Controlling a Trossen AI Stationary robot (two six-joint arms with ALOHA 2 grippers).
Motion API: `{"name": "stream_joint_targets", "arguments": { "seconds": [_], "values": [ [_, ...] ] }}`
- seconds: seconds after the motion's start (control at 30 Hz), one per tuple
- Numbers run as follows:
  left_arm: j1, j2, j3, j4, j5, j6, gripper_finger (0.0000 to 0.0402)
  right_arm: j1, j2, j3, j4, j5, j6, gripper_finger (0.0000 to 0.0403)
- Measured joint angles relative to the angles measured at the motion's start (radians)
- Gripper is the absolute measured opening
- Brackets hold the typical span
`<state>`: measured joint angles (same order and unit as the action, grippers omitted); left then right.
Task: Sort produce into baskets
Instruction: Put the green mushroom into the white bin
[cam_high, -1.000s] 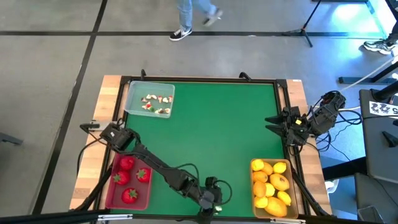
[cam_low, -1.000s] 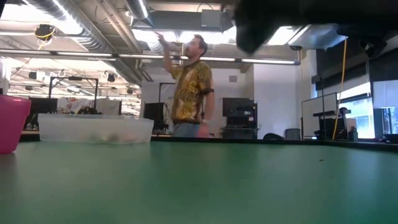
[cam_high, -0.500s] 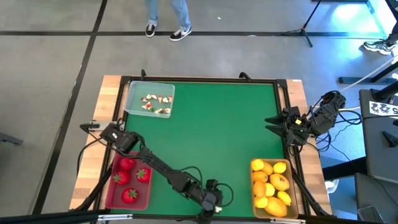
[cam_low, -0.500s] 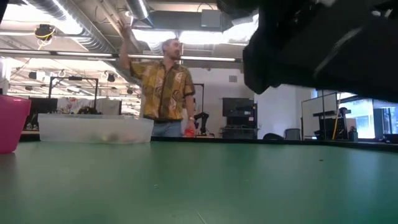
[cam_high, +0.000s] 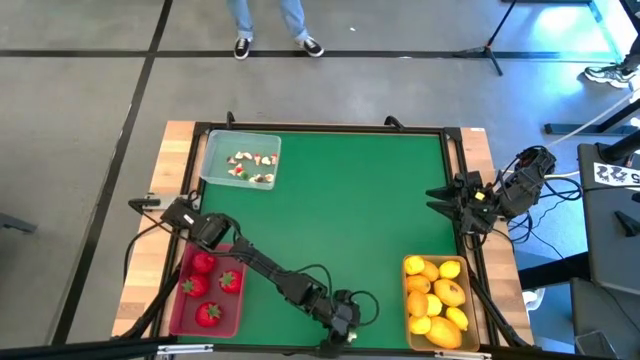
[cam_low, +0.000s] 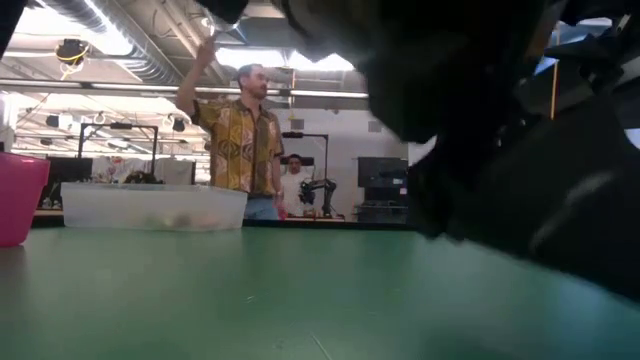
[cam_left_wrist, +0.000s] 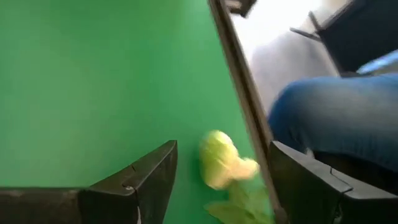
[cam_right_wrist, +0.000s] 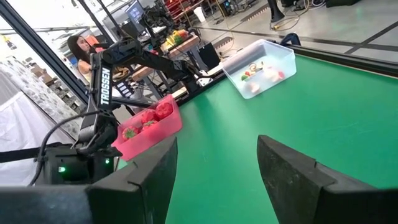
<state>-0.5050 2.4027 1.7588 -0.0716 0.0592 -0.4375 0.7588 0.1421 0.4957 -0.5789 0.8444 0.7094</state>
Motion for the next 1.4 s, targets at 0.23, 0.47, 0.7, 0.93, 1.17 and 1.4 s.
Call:
{"name": "stream_joint_targets", "arguments": {
  "seconds": [0.23,0.47,0.7,0.93,1.17,1.4],
  "values": [
    [0.016,0.012,0.001,-0.014,0.058,-0.006,0.0218,0.0,0.0,0.0,0.0,-0.01,0.0,0.0221],
    [0.016,0.013,0.001,-0.021,0.051,-0.001,0.0177,0.0,0.0,0.0,0.0,-0.033,0.0,0.0221],
    [0.017,0.013,0.001,-0.029,0.04,-0.005,0.013,0.0,0.0,0.0,0.0,-0.034,0.0,0.0221],
    [0.043,-0.003,-0.002,-0.048,0.037,-0.009,0.0097,0.0,0.0,0.0,0.0,-0.034,0.0,0.0221],
    [0.08,-0.095,-0.002,-0.05,0.032,0.07,0.0077,0.0,0.0,0.0,-0.001,-0.034,0.0,0.0221],
    [0.13,-0.205,-0.002,-0.197,-0.022,0.19,0.0059,0.0,0.0,0.0,-0.009,-0.034,0.016,0.0221]
  ]
}}
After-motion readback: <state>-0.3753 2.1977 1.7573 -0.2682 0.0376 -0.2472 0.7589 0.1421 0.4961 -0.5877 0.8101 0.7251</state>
